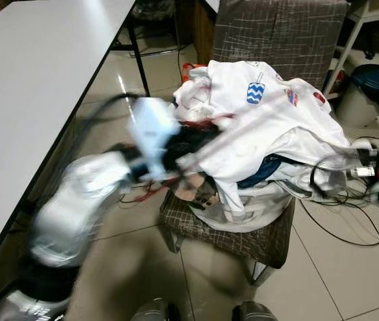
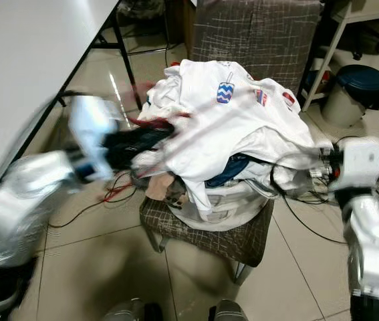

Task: Hang hanger

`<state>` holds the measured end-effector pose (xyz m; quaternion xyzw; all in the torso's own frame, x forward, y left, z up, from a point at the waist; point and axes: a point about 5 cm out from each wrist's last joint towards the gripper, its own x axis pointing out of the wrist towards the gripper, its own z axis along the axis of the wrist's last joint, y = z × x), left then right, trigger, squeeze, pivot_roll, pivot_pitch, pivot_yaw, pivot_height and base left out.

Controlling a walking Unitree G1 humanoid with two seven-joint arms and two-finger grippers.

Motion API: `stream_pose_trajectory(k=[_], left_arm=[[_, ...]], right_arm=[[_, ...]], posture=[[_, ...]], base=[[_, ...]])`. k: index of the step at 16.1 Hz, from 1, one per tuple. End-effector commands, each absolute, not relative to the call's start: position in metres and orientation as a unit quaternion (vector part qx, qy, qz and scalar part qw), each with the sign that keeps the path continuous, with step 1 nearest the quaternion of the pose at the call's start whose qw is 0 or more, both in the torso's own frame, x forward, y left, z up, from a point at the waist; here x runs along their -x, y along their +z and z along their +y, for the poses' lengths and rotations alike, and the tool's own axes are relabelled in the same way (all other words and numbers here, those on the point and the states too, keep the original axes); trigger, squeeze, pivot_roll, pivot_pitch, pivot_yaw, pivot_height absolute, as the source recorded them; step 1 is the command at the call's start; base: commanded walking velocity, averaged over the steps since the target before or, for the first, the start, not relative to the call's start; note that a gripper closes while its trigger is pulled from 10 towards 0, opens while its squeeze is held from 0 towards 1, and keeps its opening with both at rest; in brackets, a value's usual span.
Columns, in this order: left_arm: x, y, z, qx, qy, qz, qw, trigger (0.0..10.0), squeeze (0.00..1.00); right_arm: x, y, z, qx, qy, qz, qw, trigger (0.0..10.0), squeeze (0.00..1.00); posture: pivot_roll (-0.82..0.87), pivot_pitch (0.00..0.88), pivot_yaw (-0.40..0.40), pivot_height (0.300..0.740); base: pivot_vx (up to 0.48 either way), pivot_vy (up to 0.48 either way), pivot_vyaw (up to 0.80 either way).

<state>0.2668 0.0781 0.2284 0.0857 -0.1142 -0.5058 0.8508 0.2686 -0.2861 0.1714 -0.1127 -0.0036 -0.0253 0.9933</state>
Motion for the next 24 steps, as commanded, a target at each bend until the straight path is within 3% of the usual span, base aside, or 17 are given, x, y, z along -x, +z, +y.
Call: stream_pose_trajectory(k=[1, 7, 14, 19, 24], left_arm=[[-0.268, 0.229, 0.074, -0.087, -0.519, -0.115, 0.843, 10.0, 0.00], [-0.280, 0.210, 0.071, -0.168, -0.517, -0.091, 0.834, 10.0, 0.00], [-0.275, 0.219, 0.049, -0.123, -0.549, -0.129, 0.816, 10.0, 0.00], [-0.270, 0.206, 0.047, -0.151, -0.564, -0.109, 0.805, 10.0, 0.00], [-0.284, 0.207, 0.069, -0.167, -0.520, -0.106, 0.831, 10.0, 0.00]], right_arm=[[-0.270, 0.185, -0.282, 0.114, -0.010, -0.019, 0.993, 0.0, 0.00], [-0.266, 0.218, -0.269, 0.111, 0.026, -0.048, 0.992, 0.0, 0.00], [-0.265, 0.220, -0.254, 0.119, 0.055, -0.036, 0.991, 0.0, 0.00], [-0.267, 0.228, -0.250, 0.122, 0.058, -0.046, 0.990, 0.0, 0.00], [-0.266, 0.226, -0.266, 0.137, 0.027, -0.024, 0.990, 0.0, 0.00]], posture=[[-0.09, 0.081, 0.109, 0.740], [-0.12, 0.083, 0.121, 0.740], [-0.12, 0.082, 0.122, 0.740], [-0.11, 0.083, 0.124, 0.740], [-0.11, 0.082, 0.120, 0.740]], base=[[0.000, 0.000, 0.00], [0.000, 0.000, 0.00], [0.000, 0.000, 0.00], [0.000, 0.000, 0.00], [0.000, 0.000, 0.00]])
